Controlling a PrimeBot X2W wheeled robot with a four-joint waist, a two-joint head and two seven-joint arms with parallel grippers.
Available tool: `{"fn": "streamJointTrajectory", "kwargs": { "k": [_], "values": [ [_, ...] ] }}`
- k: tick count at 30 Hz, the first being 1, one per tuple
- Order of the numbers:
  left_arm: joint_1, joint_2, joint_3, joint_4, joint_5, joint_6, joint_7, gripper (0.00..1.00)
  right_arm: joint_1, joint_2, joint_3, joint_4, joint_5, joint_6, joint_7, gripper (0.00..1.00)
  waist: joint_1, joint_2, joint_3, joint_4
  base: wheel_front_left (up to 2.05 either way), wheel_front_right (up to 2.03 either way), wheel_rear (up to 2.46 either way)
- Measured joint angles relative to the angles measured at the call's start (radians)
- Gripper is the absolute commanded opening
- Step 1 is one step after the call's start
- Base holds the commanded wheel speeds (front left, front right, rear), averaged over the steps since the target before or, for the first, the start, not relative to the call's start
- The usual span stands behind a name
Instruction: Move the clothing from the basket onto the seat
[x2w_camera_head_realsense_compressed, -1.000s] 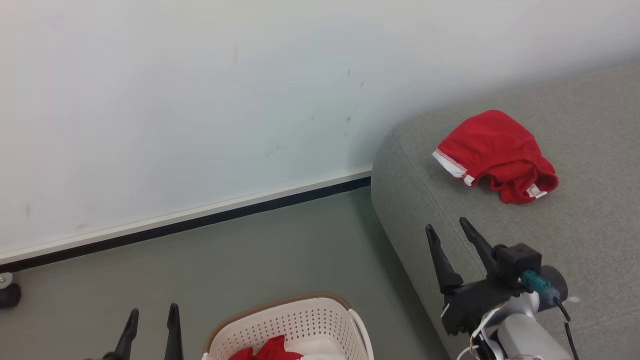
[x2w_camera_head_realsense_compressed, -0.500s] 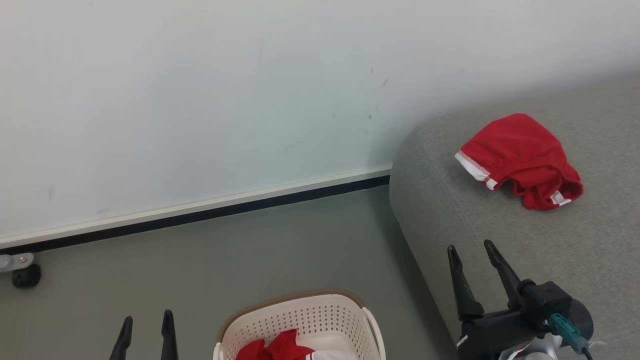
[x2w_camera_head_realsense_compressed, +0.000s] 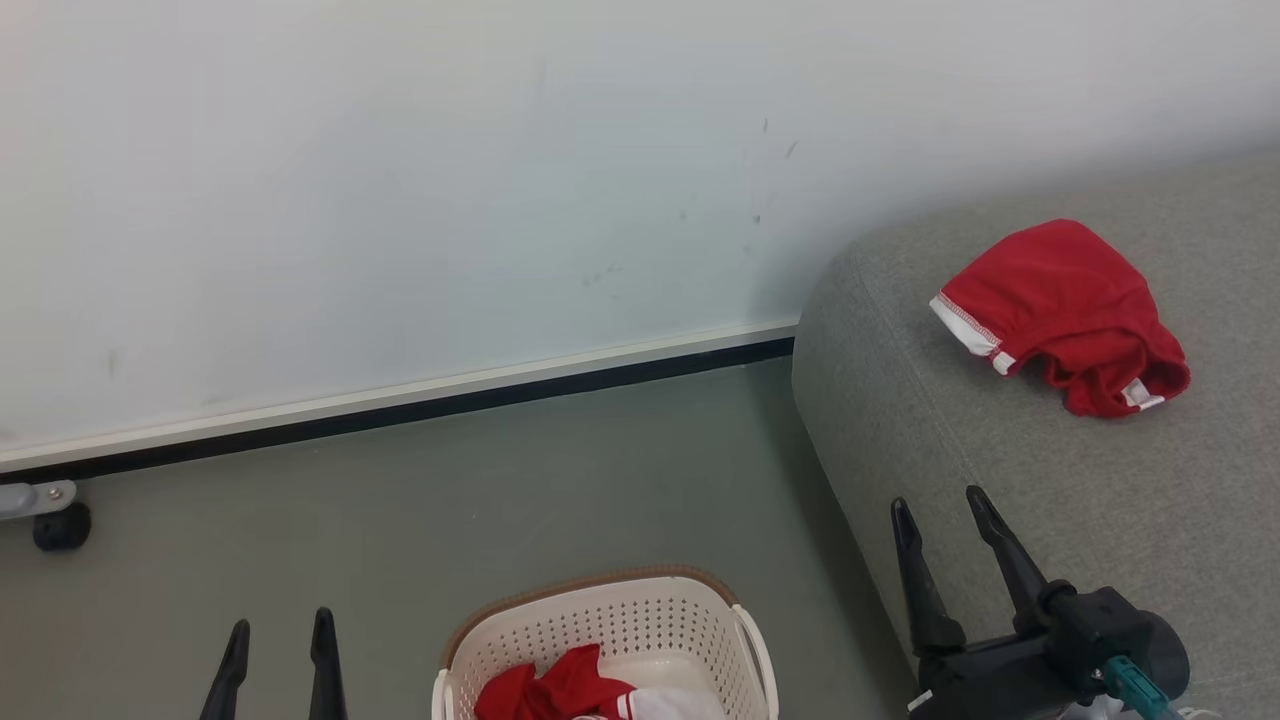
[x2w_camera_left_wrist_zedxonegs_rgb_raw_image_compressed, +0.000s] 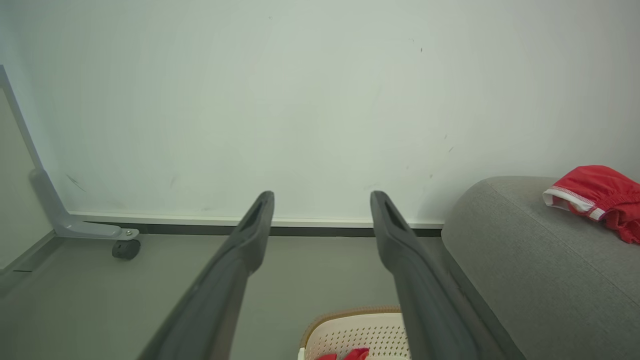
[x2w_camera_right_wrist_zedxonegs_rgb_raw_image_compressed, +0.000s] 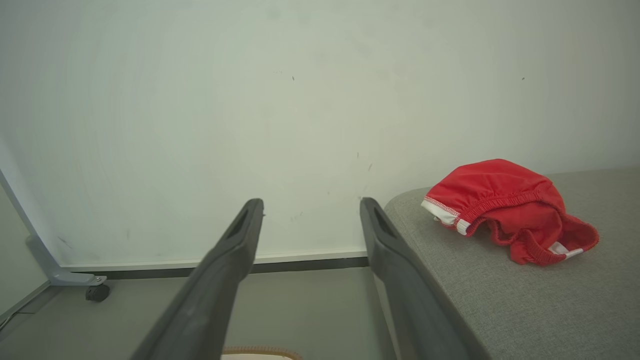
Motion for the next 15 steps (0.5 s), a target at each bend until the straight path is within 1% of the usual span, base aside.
{"fn": "streamJointTrajectory", "kwargs": {
  "k": [3, 15],
  "values": [
    [0.000, 0.003, 0.005, 0.001, 0.013, 0.002, 0.000, 1.00, 0.003, 0.001, -0.002, -0.009, -0.003, -0.007, 0.000, 1.00, 0.0000, 0.0000, 0.004, -0.001, 0.00, 0.00, 0.00],
    [-0.001, 0.003, 0.009, 0.001, 0.016, 0.002, 0.000, 1.00, 0.004, 0.000, -0.015, -0.038, -0.005, -0.009, 0.000, 1.00, 0.0000, 0.0000, 0.019, -0.003, 0.00, 0.00, 0.00]
  ]
}}
